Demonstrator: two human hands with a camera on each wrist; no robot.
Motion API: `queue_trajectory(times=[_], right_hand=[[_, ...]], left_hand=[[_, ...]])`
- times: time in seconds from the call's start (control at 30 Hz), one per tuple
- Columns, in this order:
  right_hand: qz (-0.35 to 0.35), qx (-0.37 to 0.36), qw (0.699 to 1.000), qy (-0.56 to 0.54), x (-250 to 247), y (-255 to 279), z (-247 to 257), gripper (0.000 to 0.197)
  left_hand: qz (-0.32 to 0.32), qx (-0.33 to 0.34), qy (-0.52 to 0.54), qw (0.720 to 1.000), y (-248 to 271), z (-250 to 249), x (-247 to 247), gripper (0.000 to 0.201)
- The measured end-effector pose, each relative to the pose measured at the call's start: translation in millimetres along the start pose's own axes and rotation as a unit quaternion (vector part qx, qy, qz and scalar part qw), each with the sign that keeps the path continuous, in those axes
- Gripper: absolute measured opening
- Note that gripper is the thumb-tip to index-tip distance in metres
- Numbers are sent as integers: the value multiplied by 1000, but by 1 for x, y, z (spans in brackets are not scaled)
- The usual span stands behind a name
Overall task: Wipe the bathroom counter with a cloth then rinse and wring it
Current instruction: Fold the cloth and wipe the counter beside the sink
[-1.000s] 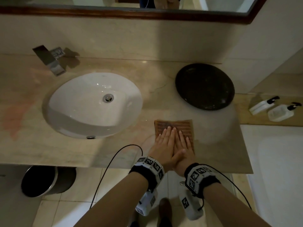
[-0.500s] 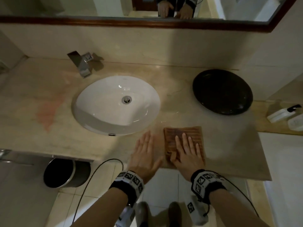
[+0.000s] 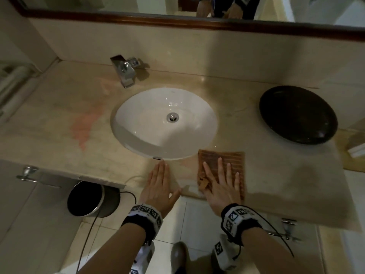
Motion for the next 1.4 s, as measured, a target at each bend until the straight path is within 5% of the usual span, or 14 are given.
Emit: queue_trajectory(times=[0.3, 0.57, 0.83, 1.2, 1.4], right_hand=[[4, 108, 993, -38, -7, -3, -27, 63], [15, 76, 997, -31, 25, 33, 49, 68], [-19, 49, 998, -27, 4, -34, 97, 68], [-11, 19, 999, -27, 12, -1, 81, 71], [-28, 28, 999, -15, 14, -2, 77, 71]], left_hand=[[1, 32, 2, 999, 4, 9, -8, 92], [-44, 83, -11, 995, 6, 27, -11, 78], [-37, 101, 3, 994, 3, 29, -12, 70], [3, 102, -16, 995, 2, 29, -11, 79], [-35, 77, -18, 996, 1, 26, -5, 70]])
Point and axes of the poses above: each hand's wrist, its own y-axis away from the middle knuckle, its own x-axis out of the palm, z = x × y, the point moved 4 cm from there along -y, towards the middle knuckle, and after that the axes turned 10 degrees about x, right-handed, at the moved point
